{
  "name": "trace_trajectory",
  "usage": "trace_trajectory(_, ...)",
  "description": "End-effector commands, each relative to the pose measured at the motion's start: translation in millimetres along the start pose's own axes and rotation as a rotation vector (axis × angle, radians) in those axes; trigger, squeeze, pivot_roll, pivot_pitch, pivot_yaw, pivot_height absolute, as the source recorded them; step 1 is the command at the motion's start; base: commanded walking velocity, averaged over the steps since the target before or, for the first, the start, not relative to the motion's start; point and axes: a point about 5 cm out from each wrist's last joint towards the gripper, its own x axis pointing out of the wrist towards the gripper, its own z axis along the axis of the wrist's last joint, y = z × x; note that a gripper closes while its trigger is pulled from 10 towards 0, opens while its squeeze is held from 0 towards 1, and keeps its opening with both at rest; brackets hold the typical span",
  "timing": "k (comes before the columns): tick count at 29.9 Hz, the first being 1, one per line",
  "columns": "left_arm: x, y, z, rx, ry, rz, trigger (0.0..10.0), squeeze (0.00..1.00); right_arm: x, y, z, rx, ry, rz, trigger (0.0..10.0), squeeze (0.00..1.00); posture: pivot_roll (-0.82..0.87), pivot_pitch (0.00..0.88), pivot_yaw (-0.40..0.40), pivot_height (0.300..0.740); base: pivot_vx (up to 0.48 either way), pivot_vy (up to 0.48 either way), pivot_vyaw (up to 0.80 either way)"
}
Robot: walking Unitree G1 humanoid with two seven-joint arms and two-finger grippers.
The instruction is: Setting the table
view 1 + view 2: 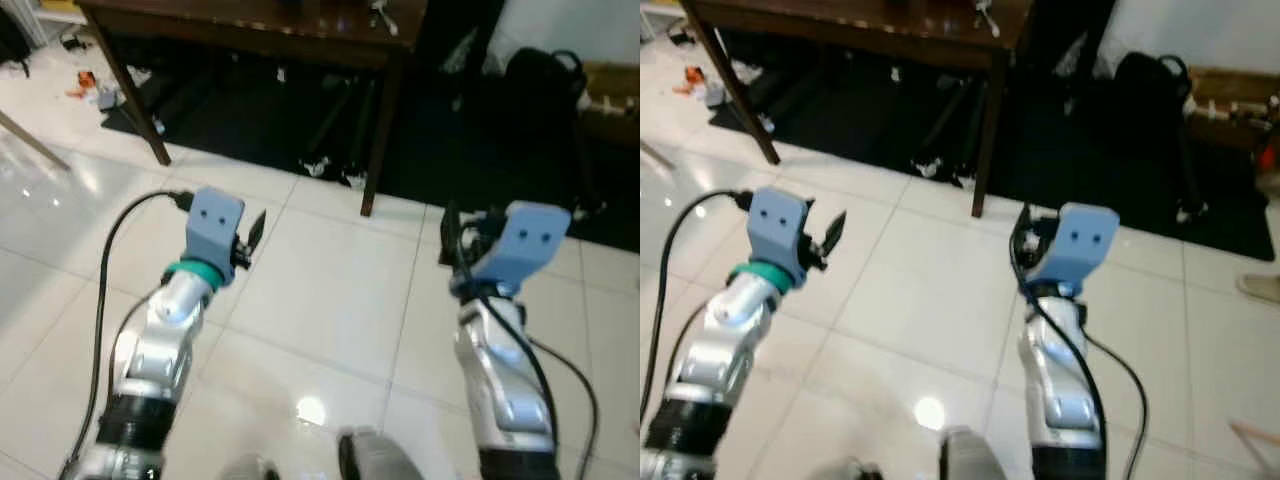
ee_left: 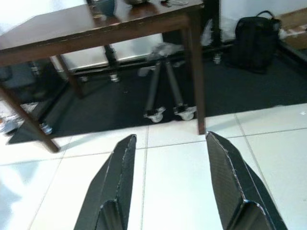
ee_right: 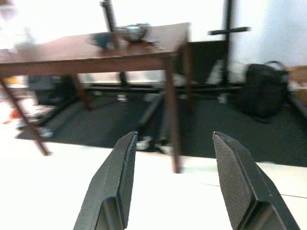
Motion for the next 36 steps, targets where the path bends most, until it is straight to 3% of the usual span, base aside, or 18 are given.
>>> trace_trajectory(1, -0.1, -1.2, -1.4, -0.014, 0.013, -0.008, 10.0, 0.0, -0.6, 2.7, -1.1, 0.017, 0.015, 0.033, 10.0, 0.0, -0.02, 0.012, 0.092, 0.74, 0.0, 0.0, 0.0)
trace_trajectory(13, 1.5, -3.0, -1.0, -0.008, 0.017, -0.008, 10.0, 0.0, -1.3, 7.3, -2.2, -0.049, 0.018, 0.074, 10.0, 0.0, -0.03, 0.005, 0.095, 0.74, 0.0, 0.0, 0.58)
trace_trajectory(36, -0.1, -2.0, -3.6, 0.01, 0.038, 0.011, 10.0, 0.0, -5.7, 15.9, -5.8, -0.037, 0.036, 0.15, 10.0, 0.0, -0.02, 0.004, 0.094, 0.74, 0.0, 0.0, 0.8)
